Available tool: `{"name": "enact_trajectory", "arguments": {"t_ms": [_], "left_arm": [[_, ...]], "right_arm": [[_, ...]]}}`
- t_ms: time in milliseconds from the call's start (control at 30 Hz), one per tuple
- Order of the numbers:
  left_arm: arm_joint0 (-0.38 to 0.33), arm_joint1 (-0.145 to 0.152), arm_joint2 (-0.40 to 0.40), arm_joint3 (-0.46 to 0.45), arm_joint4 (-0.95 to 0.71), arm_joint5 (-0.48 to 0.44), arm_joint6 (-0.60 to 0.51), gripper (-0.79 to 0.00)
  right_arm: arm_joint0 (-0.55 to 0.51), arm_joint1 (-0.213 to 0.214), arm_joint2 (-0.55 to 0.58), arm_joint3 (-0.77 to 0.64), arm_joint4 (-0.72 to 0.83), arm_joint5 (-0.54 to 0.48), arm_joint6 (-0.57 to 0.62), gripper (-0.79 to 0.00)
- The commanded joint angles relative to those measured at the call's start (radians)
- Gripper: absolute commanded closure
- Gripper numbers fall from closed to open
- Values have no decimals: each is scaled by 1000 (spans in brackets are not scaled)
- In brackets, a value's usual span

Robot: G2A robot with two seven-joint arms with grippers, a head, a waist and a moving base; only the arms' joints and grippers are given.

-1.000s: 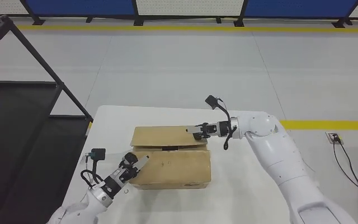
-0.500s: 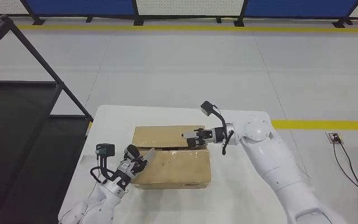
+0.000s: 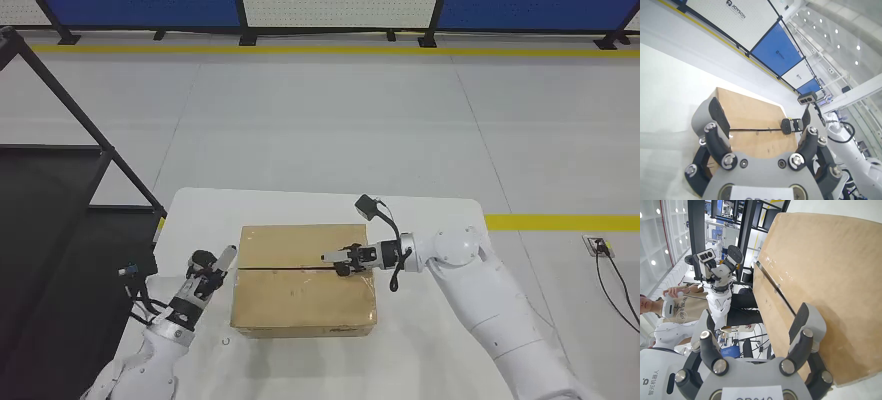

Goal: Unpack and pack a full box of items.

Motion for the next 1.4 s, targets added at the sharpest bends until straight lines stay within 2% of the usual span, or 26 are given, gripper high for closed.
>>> {"name": "enact_trajectory", "arguments": {"t_ms": [0,100,200,500,567,800,967,1367], "left_arm": [[24,2,-61,32,-56,-7,-6,-785],[54,3,-121,87,-141,-17,-26,-785],[72,3,-161,141,-290,-11,-119,-785],[72,3,-161,141,-290,-11,-119,-785],[71,3,-142,154,-285,5,-151,-785],[5,-7,-63,275,-306,67,-194,-785],[-54,-16,-16,365,-327,72,-210,-785],[-240,-50,42,577,-560,120,-184,-785]], "right_arm": [[-9,3,3,-9,-2,-3,-6,-785],[-23,6,5,-18,-5,-5,-20,-785],[-29,8,4,-21,-14,3,-39,-785],[-29,8,4,-21,-14,3,-39,-785],[-29,8,4,-21,-14,3,-39,-785],[-29,8,4,-21,-14,3,-39,-785],[-29,8,4,-21,-14,3,-39,-785],[-29,8,4,-21,-14,3,-39,-785]]}}
